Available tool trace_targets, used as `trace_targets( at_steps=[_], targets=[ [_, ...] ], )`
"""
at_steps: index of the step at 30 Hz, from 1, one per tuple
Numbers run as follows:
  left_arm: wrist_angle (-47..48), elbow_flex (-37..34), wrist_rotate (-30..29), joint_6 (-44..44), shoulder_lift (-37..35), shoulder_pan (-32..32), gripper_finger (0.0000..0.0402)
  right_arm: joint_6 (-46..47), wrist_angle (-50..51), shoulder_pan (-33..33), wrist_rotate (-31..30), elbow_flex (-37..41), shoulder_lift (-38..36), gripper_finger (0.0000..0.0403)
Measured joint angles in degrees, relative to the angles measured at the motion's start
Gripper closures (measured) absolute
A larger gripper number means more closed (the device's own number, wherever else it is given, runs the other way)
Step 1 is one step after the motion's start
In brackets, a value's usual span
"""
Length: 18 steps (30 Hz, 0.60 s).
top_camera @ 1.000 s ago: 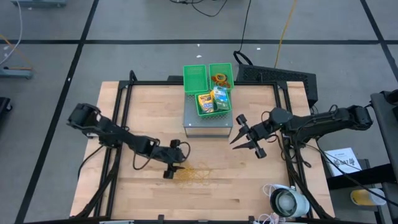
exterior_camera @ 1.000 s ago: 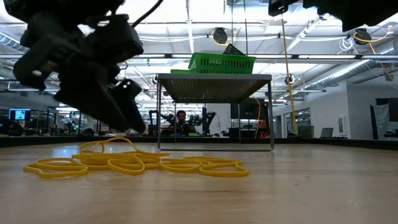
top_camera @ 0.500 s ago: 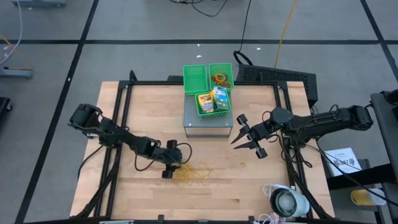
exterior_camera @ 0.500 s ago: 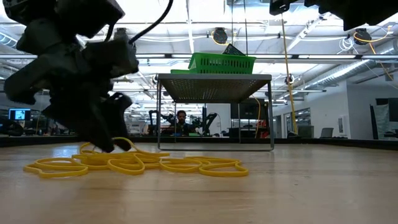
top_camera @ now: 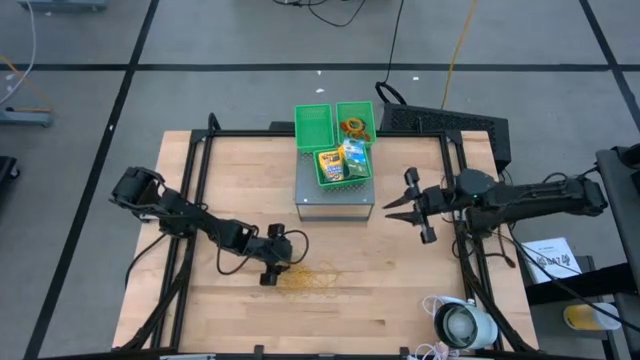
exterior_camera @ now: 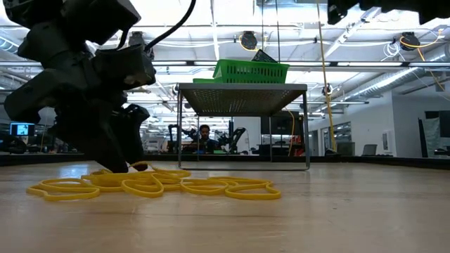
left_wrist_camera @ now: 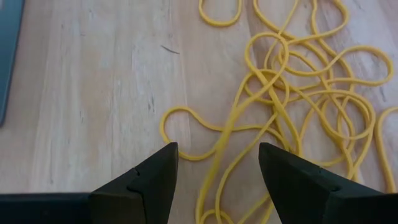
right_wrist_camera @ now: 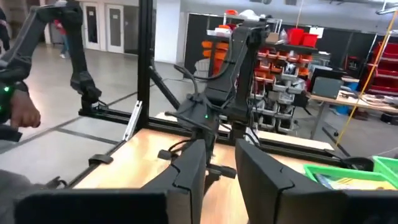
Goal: Pick & Place Office Desk Supplies
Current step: Put the yellow rubber band into the left green bin on the shelf
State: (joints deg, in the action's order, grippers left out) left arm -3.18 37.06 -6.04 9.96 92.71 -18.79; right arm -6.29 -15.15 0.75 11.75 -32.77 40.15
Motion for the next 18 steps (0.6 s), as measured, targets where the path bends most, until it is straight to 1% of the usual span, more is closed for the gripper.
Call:
trace_targets(
  at_steps=[2, 3, 9, 12, 15, 18],
  targets=[
    [0.04, 0.0, 0.0, -0.71, 0.0, 0.0, 0.017, -0.72, 2.97, 0.0, -0.46, 0.0, -2.15, 0.0328],
    [0.03, 0.0, -0.01, -0.78, 0.0, 0.0, 0.017, -0.73, 4.18, 0.01, -1.71, 0.0, -3.05, 0.0329],
    [0.0, 0.0, -0.02, -1.27, 0.0, 0.0, 0.017, -1.2, 11.78, 0.0, -13.35, 0.0, -7.1, 0.0343],
    [0.02, 0.0, -0.02, -1.31, 0.0, 0.0, 0.017, -2.78, 13.63, 0.0, -17.4, 0.0, -8.21, 0.0352],
    [0.02, 0.0, -0.04, -2.56, 0.0, 0.0, 0.017, -3.82, 15.42, -0.02, -19.48, 0.0, -9.04, 0.0362],
    [0.07, 0.0, -0.09, -3.62, 0.0, 0.0, 0.017, -4.07, 15.71, -0.02, -19.43, 0.8, -10.18, 0.0372]
  ],
)
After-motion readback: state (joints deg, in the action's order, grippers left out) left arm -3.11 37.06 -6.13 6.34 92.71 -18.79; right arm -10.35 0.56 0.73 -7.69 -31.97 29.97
